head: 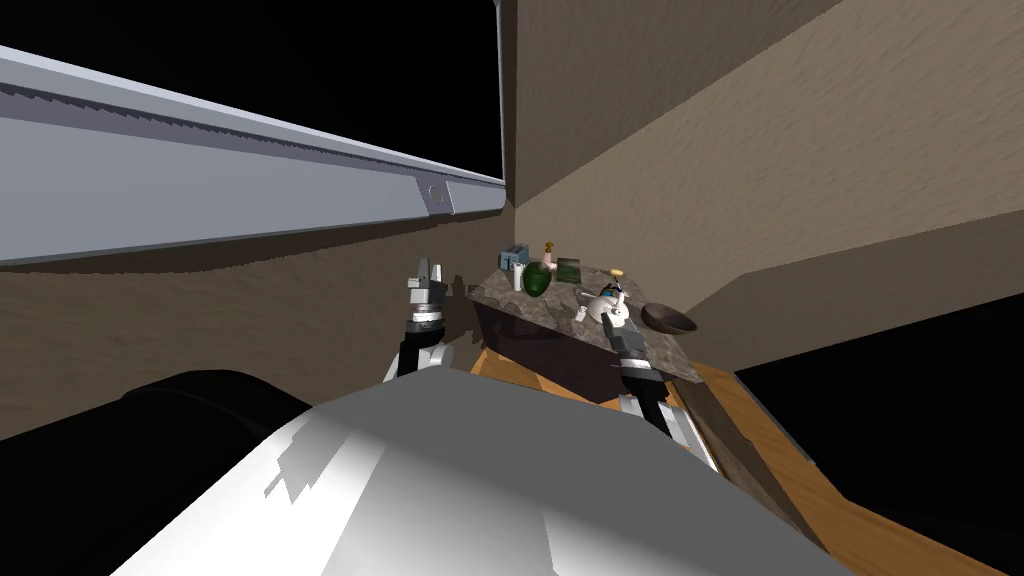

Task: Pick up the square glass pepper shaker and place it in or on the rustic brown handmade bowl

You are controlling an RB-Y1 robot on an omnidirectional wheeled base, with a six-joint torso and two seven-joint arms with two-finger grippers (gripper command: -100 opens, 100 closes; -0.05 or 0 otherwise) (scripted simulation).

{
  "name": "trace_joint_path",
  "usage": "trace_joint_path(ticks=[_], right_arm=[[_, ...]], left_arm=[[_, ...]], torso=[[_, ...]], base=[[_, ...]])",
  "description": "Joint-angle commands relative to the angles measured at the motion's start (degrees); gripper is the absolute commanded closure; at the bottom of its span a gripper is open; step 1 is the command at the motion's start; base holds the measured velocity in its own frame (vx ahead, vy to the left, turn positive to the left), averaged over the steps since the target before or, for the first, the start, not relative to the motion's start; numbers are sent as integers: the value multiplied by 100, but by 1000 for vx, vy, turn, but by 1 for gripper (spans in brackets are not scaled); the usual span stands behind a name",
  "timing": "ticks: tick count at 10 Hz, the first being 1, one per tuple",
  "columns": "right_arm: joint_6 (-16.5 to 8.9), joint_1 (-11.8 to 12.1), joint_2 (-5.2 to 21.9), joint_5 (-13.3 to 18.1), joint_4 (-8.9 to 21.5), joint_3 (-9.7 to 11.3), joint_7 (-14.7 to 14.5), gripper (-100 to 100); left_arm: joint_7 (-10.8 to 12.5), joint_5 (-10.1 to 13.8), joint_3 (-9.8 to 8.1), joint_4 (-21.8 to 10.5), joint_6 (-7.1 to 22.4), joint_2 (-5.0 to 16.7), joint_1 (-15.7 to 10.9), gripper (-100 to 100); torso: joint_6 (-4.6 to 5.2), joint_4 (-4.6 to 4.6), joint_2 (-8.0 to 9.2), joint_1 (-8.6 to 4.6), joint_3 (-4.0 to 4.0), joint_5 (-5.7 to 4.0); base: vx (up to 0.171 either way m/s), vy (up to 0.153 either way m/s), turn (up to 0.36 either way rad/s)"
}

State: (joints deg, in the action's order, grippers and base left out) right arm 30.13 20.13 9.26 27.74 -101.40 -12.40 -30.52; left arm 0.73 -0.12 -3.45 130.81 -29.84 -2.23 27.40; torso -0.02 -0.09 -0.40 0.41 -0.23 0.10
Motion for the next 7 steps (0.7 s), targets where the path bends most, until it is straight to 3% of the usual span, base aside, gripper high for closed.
trace_joint_path(ticks=[1, 7], right_arm=[[29, -49, -4, 108, 131, -37, -179, -100], [161, -417, -76, 901, 1031, -373, -1089, -100]], left_arm=[[0, 0, 0, 0, 0, 0, 0, 0], [0, 0, 0, 0, 0, 0, 0, 0]], torso=[[0, 0, 0, 0, 0, 0], [-1, -3, -17, -12, -9, -2]], base=[[42, 102, -80], [78, 96, -157]])
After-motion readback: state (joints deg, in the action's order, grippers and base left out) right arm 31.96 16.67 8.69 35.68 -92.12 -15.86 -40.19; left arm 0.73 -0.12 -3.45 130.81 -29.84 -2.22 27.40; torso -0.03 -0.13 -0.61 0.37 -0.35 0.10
